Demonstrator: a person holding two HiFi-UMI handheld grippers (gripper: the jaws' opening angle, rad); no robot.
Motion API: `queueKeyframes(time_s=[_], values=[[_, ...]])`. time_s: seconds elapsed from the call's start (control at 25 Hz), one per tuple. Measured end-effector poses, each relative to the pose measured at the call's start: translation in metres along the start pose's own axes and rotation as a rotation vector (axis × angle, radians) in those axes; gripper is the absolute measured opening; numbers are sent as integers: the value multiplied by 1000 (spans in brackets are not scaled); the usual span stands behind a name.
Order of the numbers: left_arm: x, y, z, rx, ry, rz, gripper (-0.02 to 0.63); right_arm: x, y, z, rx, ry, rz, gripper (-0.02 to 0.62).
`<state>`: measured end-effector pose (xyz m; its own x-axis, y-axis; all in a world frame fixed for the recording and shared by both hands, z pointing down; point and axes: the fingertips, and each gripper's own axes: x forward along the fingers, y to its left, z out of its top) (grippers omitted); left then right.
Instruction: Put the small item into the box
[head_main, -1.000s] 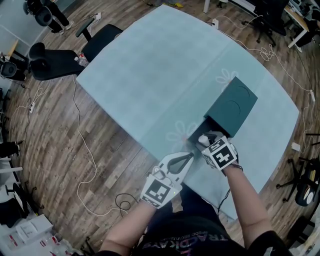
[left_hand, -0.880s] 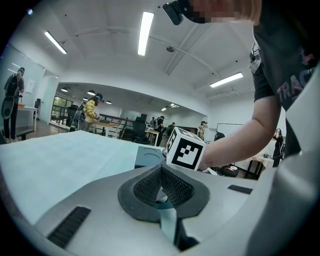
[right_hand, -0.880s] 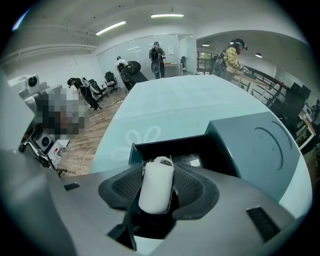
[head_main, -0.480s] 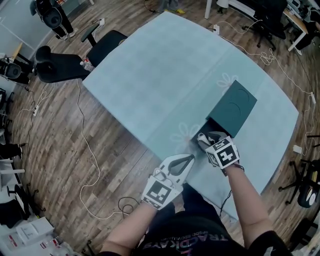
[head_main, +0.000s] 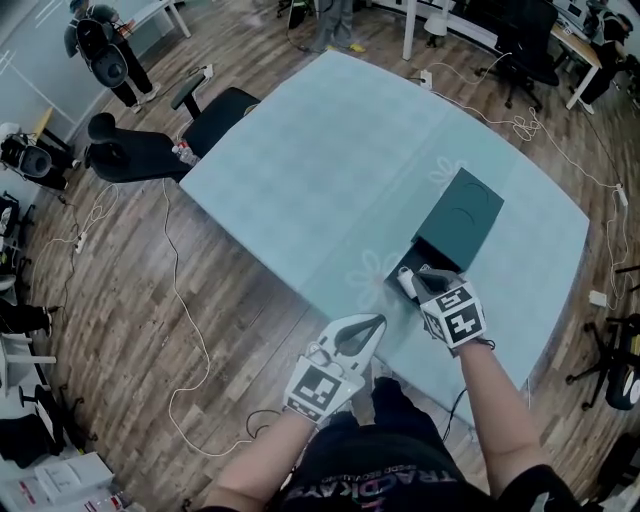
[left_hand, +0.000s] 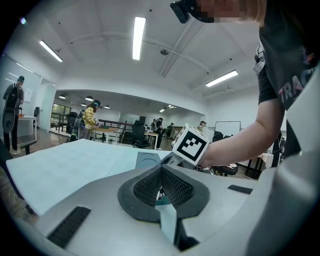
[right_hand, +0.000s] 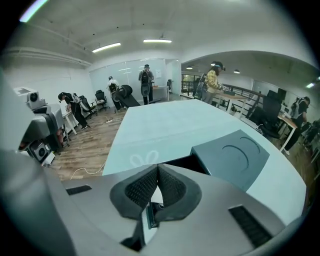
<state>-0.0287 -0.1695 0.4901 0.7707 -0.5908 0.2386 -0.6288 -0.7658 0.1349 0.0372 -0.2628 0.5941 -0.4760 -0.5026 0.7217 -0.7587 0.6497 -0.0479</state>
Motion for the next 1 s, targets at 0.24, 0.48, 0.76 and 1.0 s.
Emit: queueKeyframes(time_s=[0.24, 0.48, 0.76, 1.0], values=[[-29, -6, 4, 9, -12, 11, 34, -37, 19, 13, 35, -124, -48, 18], [-55, -6, 20, 7, -55, 15, 34, -79, 38, 17, 87, -207, -91, 18], [-74, -22, 27, 30, -58, -48, 34, -132, 64, 16, 162, -356, -136, 18], [-86, -51, 28, 52, -52, -136, 34, -177, 90, 2, 197, -429, -206, 18]])
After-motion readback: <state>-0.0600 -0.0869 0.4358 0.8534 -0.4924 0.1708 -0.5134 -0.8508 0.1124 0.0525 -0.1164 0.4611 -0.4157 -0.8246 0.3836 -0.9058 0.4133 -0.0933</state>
